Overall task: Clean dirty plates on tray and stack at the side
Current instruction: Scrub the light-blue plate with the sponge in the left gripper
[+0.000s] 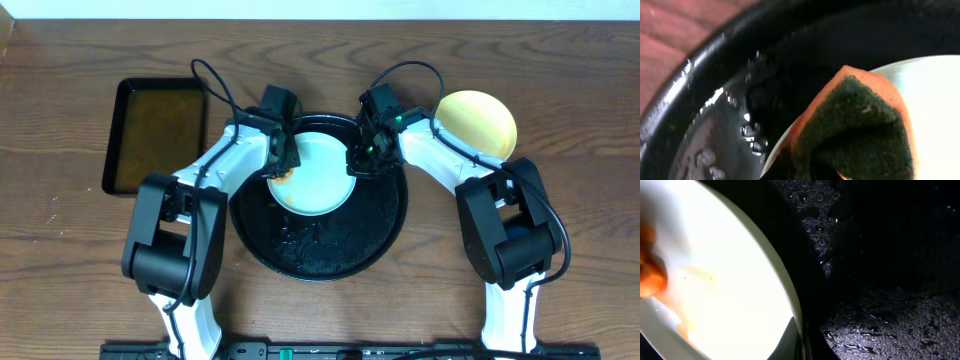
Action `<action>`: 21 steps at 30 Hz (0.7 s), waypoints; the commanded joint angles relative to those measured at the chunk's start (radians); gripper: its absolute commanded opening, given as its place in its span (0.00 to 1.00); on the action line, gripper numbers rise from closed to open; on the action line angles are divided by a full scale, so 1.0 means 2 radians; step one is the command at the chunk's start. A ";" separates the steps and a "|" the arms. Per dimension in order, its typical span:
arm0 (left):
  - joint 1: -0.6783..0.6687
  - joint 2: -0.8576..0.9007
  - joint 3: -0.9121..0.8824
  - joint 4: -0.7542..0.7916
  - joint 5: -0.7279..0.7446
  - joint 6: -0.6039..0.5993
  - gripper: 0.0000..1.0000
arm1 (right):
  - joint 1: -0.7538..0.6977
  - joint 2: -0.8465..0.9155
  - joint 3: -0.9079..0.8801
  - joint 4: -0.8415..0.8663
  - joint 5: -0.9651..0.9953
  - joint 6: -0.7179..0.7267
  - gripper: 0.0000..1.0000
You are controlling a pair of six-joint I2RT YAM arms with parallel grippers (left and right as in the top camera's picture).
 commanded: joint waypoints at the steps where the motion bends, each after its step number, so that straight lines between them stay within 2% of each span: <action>1: 0.020 0.017 -0.006 0.008 -0.066 0.031 0.07 | -0.006 0.025 -0.015 -0.010 0.062 0.005 0.01; 6: 0.021 -0.010 -0.003 0.011 -0.066 0.030 0.07 | -0.006 0.025 -0.015 -0.010 0.064 0.005 0.01; 14: 0.020 -0.099 -0.003 0.017 -0.062 0.029 0.07 | -0.006 0.025 -0.015 -0.010 0.064 0.005 0.01; 17: 0.020 -0.108 -0.003 0.010 -0.024 0.029 0.07 | -0.006 0.025 -0.015 -0.010 0.064 0.005 0.01; 21: 0.017 -0.091 -0.008 0.008 0.085 0.005 0.07 | -0.006 0.025 -0.015 -0.010 0.063 0.005 0.01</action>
